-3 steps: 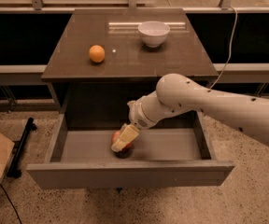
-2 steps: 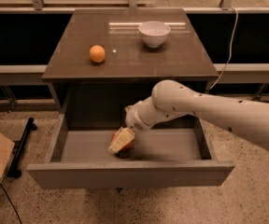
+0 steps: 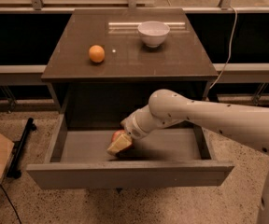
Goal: Pick apple from top drawer and place on counter
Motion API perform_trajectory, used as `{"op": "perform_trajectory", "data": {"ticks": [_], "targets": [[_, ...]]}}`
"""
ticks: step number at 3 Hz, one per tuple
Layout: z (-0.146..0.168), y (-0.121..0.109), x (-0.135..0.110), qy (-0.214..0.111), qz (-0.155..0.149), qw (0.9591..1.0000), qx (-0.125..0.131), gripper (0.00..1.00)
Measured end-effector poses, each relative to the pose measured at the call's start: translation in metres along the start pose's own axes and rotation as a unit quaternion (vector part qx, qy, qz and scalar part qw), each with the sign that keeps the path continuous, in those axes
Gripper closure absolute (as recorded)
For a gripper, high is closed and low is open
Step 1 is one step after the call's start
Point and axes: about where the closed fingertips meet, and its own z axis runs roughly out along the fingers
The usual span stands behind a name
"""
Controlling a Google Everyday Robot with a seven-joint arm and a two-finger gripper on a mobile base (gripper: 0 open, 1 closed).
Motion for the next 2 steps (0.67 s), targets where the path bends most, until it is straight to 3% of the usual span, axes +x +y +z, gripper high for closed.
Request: {"op": "perform_trajectory", "data": {"ticks": [1, 2], "targets": [[-0.001, 0.001, 0.008, 0.006, 0.008, 0.9999, 0.003, 0.5], [-0.021, 0.002, 0.004, 0.004, 0.007, 0.9999, 0.012, 0.83]]}}
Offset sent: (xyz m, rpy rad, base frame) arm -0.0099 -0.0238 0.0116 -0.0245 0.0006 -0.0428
